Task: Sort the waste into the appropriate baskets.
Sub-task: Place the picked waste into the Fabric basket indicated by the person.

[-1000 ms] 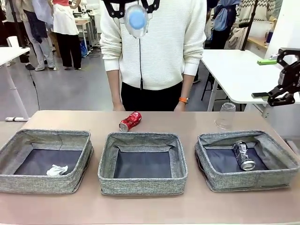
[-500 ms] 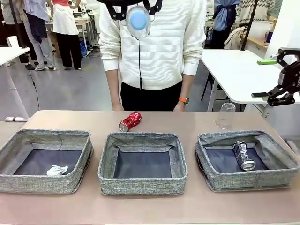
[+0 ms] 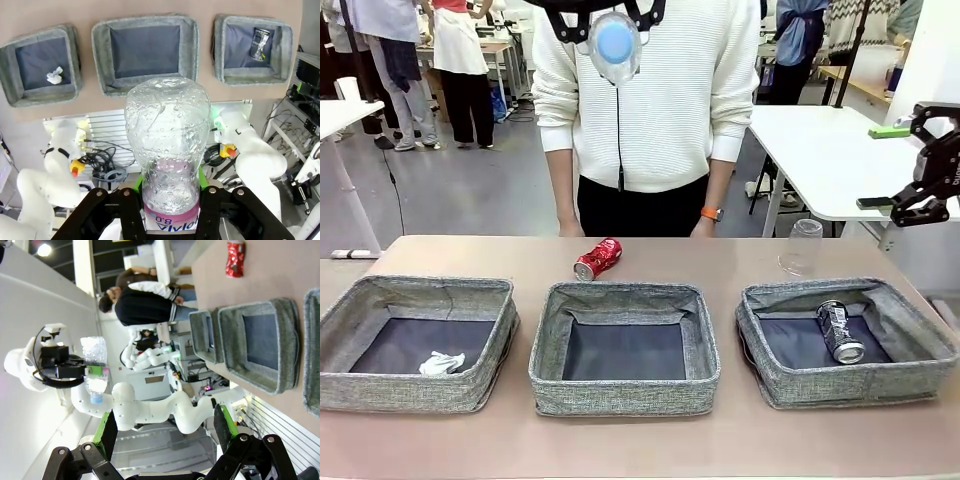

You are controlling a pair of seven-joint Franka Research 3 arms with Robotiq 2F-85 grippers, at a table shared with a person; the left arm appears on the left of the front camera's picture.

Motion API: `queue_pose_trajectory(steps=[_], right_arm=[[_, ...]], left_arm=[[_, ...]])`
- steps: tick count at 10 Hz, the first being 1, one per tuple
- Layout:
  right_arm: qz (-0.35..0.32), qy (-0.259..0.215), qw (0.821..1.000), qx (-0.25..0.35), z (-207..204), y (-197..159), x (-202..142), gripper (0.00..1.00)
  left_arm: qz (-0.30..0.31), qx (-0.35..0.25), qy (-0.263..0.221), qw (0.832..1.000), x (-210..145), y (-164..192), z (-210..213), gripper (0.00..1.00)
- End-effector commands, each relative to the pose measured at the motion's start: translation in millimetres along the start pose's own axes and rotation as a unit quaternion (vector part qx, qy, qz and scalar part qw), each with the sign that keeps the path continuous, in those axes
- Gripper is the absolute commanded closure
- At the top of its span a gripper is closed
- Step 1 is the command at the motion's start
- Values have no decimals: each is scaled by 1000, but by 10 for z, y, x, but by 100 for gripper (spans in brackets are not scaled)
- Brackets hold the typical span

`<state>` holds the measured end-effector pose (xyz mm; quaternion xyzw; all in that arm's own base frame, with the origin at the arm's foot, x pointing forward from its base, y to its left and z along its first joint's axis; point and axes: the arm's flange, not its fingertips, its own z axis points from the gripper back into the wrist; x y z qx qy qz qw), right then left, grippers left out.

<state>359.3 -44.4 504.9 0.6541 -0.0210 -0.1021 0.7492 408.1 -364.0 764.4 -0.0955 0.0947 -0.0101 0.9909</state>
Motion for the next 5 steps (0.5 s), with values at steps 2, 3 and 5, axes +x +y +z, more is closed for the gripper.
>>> queue_pose_trajectory(steps=[2, 3, 5], right_arm=[[4, 0, 1000, -4, 4, -6, -16, 0], [4, 0, 1000, -4, 4, -6, -16, 0], [4, 0, 1000, -4, 4, -6, -16, 0]], left_arm=[[-2, -2, 6, 1000, -7, 22, 53, 64], [-2, -2, 6, 1000, -7, 22, 53, 64], [-2, -2, 6, 1000, -7, 22, 53, 64]])
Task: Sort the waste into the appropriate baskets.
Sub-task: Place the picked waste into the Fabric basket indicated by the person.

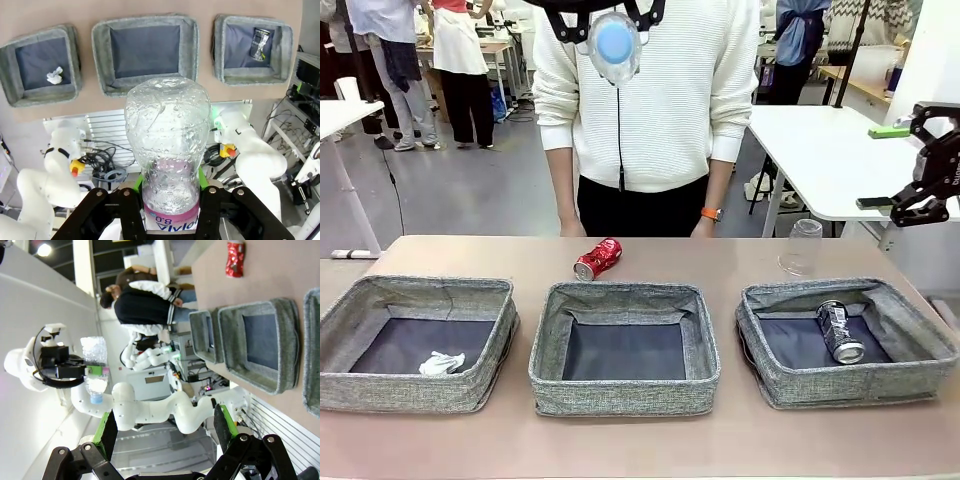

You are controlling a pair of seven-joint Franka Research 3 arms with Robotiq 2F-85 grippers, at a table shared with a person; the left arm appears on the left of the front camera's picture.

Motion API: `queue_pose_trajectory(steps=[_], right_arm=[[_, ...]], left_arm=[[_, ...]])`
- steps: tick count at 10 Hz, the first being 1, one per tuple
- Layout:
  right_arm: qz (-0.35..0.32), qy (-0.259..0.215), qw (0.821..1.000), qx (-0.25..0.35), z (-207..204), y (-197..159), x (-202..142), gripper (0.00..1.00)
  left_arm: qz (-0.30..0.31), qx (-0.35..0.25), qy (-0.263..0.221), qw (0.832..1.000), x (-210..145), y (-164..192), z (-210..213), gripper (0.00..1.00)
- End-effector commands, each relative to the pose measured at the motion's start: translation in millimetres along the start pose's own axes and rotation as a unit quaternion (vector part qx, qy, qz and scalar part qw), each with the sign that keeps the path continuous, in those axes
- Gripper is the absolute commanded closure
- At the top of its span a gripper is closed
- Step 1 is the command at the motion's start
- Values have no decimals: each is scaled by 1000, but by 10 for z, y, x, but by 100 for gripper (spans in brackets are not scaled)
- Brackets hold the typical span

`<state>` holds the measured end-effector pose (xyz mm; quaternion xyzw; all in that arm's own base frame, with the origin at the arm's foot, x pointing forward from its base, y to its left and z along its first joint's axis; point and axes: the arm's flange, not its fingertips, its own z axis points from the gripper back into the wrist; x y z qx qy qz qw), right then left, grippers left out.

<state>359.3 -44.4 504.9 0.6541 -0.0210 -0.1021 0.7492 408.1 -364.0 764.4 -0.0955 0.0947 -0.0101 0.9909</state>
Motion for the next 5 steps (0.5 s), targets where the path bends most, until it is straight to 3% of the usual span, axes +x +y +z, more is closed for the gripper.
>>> queue_pose_trajectory(steps=[1, 5], right_arm=[[4, 0, 1000, -4, 4, -6, -16, 0], [4, 0, 1000, -4, 4, -6, -16, 0]], left_arm=[[-2, -2, 6, 1000, -7, 22, 53, 64], [-2, -2, 6, 1000, -7, 22, 53, 64]])
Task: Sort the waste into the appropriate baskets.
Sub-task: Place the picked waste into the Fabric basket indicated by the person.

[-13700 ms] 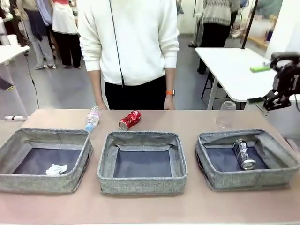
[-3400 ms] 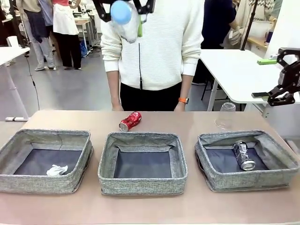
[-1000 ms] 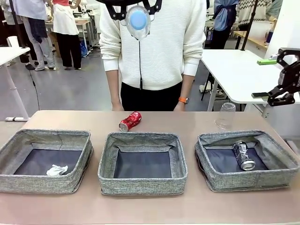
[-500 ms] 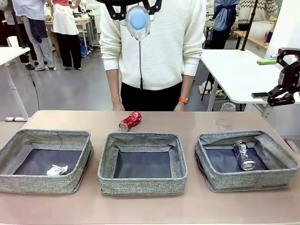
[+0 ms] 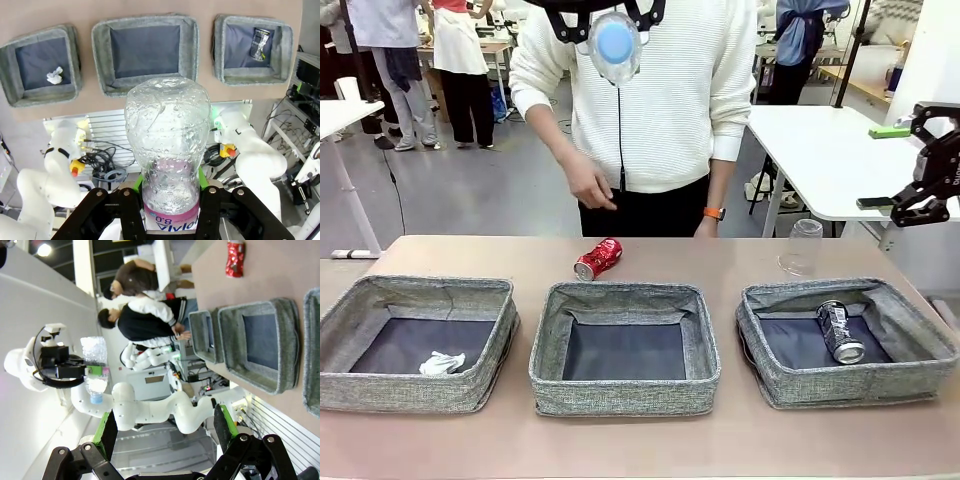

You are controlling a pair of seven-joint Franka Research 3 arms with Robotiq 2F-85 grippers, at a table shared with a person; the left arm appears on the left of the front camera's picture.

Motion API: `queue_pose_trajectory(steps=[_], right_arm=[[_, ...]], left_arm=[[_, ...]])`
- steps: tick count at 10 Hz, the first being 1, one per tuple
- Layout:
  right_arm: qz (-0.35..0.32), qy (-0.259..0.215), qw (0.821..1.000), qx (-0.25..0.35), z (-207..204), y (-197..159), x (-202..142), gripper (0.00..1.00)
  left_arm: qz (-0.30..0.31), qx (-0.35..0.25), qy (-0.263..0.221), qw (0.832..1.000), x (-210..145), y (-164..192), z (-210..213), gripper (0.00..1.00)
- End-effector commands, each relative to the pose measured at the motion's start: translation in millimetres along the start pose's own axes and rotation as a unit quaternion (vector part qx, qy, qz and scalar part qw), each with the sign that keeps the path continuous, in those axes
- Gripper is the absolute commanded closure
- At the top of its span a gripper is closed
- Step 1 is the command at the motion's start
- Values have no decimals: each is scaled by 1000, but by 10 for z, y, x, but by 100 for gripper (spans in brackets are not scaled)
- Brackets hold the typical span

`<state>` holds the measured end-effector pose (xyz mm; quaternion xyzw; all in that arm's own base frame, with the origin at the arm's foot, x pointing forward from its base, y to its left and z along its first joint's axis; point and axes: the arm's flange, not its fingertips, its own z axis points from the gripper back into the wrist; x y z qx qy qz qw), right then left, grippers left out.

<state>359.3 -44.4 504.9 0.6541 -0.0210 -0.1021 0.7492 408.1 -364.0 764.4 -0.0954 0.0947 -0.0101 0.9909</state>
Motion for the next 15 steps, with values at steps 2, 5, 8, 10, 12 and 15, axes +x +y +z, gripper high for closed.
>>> queue_pose_trajectory(steps=[2, 5, 8, 10, 12, 15], right_arm=[[4, 0, 1000, -4, 4, -6, -16, 0], [4, 0, 1000, -4, 4, -6, -16, 0], [4, 0, 1000, -4, 4, -6, -16, 0], [4, 0, 1000, -4, 4, -6, -16, 0], [4, 0, 1000, -4, 4, -6, -16, 0], [4, 0, 1000, -4, 4, -6, -16, 0]], left_arm=[[-2, -2, 6, 1000, -7, 22, 53, 64], [-2, -2, 6, 1000, -7, 22, 53, 64], [-2, -2, 6, 1000, -7, 22, 53, 64], [-2, -2, 6, 1000, -7, 22, 53, 64], [0, 0, 0, 1000, 0, 0, 0, 64], [65, 22, -148, 987, 77, 389, -1234, 64]])
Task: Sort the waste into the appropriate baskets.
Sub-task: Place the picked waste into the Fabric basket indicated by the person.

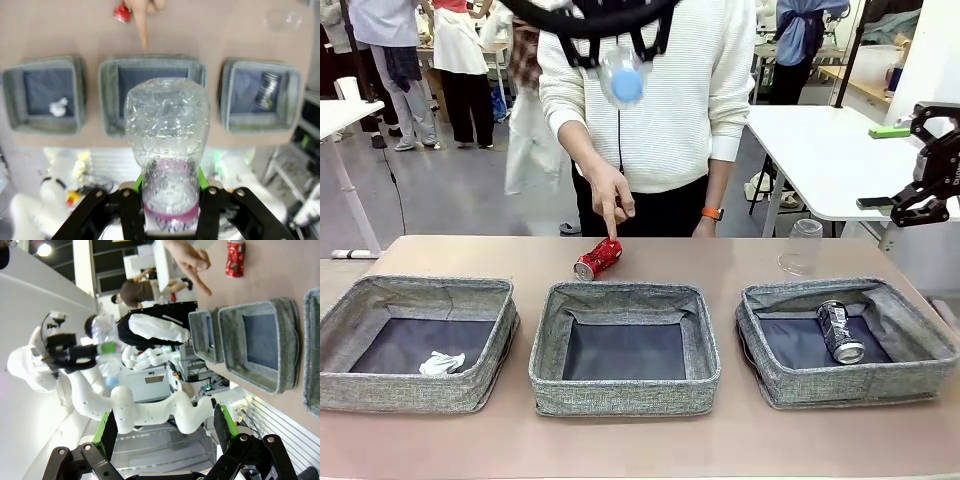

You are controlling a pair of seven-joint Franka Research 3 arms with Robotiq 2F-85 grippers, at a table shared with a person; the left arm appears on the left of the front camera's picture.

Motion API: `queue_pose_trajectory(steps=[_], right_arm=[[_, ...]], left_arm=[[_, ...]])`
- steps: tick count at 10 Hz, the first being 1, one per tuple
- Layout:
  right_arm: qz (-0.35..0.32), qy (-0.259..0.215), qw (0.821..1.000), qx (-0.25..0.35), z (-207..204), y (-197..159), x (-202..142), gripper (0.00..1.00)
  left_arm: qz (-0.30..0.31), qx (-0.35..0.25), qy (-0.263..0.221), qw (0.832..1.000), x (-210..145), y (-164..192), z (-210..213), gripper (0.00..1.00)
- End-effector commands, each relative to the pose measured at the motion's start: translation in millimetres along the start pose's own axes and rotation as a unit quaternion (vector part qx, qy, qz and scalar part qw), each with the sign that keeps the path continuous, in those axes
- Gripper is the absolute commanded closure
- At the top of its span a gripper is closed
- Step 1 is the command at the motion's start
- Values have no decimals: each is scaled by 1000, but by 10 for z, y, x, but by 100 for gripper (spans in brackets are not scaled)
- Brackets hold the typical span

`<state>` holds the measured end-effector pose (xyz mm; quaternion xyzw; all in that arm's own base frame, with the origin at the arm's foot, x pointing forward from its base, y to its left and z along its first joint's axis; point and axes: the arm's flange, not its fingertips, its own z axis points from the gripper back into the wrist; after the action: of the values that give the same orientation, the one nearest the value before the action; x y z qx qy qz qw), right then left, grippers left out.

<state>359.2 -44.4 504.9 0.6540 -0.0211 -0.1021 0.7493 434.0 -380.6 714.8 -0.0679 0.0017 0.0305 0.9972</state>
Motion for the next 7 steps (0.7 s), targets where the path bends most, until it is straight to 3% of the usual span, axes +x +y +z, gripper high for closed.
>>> queue_pose_trajectory(steps=[1, 4, 5, 7], right_arm=[[4, 0, 1000, -4, 3, -6, -16, 0], [4, 0, 1000, -4, 3, -6, -16, 0], [4, 0, 1000, -4, 3, -6, -16, 0], [4, 0, 1000, -4, 3, -6, -16, 0]], left_arm=[[16, -48, -33, 998, -471, 502, -1154, 64], [44, -15, -66, 997, -634, 562, -2248, 64], [43, 20, -97, 994, -623, 561, -2399, 64], [31, 30, -96, 994, -605, 532, -2411, 64]])
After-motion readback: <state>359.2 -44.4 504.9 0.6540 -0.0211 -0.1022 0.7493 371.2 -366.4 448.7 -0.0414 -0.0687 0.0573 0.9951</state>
